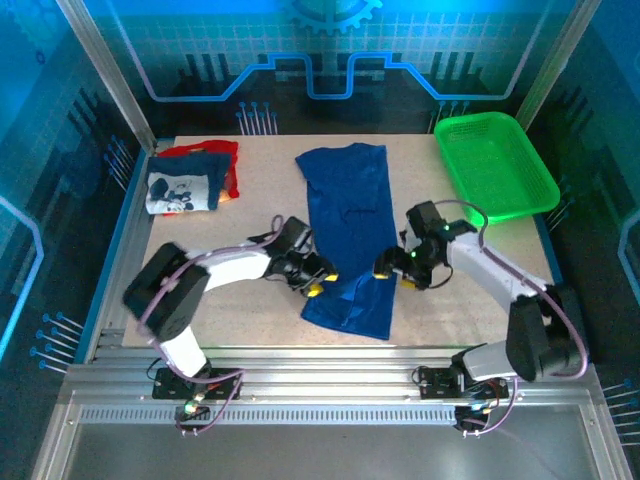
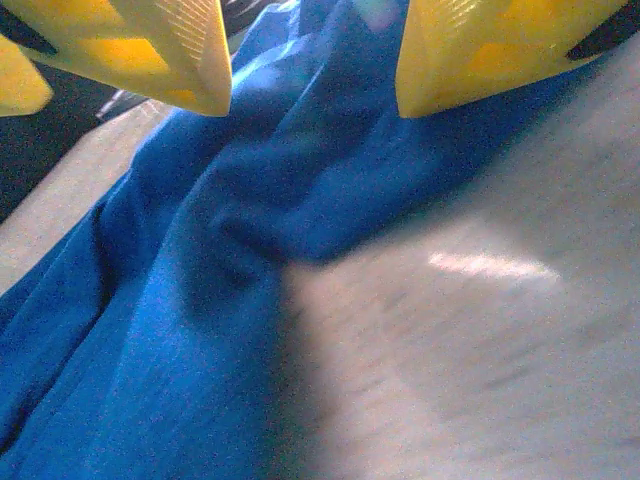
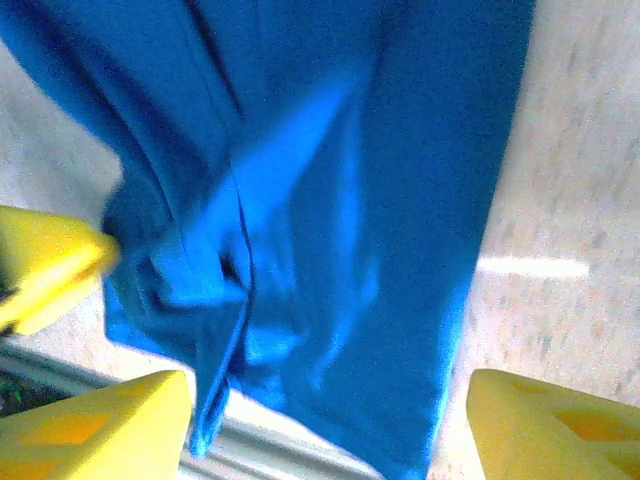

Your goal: Fold and stack the t-shirts

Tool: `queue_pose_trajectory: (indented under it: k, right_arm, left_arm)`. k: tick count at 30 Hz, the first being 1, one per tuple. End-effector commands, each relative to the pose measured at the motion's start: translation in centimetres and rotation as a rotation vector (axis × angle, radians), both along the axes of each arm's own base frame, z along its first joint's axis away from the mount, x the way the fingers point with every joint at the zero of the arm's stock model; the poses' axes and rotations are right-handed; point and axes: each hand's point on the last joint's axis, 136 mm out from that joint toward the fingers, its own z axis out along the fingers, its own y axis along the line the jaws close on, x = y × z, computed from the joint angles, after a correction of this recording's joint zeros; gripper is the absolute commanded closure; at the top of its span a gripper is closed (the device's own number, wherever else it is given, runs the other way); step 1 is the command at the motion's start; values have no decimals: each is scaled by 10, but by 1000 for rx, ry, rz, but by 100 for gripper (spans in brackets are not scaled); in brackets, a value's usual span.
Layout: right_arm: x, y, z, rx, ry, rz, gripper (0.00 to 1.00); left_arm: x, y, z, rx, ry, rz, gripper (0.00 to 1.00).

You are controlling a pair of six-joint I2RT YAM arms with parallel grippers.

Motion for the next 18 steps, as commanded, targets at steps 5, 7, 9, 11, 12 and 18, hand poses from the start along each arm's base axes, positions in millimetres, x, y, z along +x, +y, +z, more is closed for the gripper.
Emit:
queue_pose_trajectory:
  k: [5, 7, 9, 11, 12, 18]
  right_arm:
    - [-78, -3, -19, 42, 8, -1, 26]
    - [-87, -4, -25, 77, -10, -18, 27]
    - [-92, -5, -31, 98, -25, -25, 27]
    - [-88, 0, -30, 135, -53, -22, 28]
    - [-86, 2, -31, 142, -59, -24, 28]
    - [-79, 14, -42, 172, -27, -13, 30]
  left_arm:
    - [-82, 98, 2, 308, -57, 34, 47]
    - [-85, 94, -1, 250, -105, 29, 47]
    - [-79, 87, 1, 214, -160, 12, 47]
    - [-68, 72, 5, 171, -207, -26, 47]
    - [-65, 65, 5, 153, -216, -47, 47]
    - [-49, 41, -7, 130, -232, -130, 49]
